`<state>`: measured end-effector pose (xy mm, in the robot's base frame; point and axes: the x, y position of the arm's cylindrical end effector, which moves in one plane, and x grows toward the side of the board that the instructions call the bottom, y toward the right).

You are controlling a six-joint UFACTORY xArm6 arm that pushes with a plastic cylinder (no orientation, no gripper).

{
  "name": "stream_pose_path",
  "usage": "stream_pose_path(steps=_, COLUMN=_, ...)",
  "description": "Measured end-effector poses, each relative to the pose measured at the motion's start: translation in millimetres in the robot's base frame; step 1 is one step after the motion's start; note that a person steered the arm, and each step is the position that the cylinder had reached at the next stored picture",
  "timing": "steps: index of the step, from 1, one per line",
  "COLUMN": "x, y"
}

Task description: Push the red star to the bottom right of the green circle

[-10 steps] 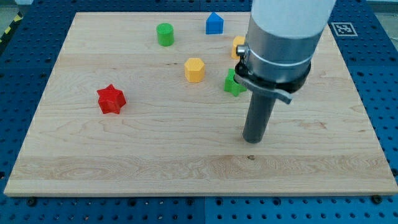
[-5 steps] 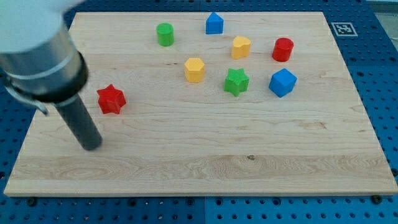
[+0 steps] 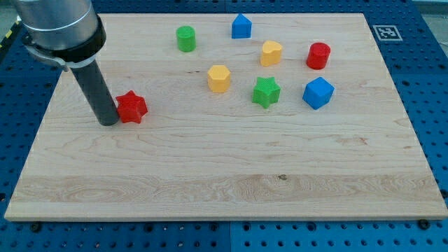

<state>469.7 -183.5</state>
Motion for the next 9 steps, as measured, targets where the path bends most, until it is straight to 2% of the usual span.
stream_pose_path(steps=2, x=-10.7, y=65.6)
stream_pose_path(steps=4, x=-20.1, y=91.2)
stream_pose_path(steps=8, x=-22.9, y=50.8)
stream_pose_path(steps=9, x=-46.0, y=58.4)
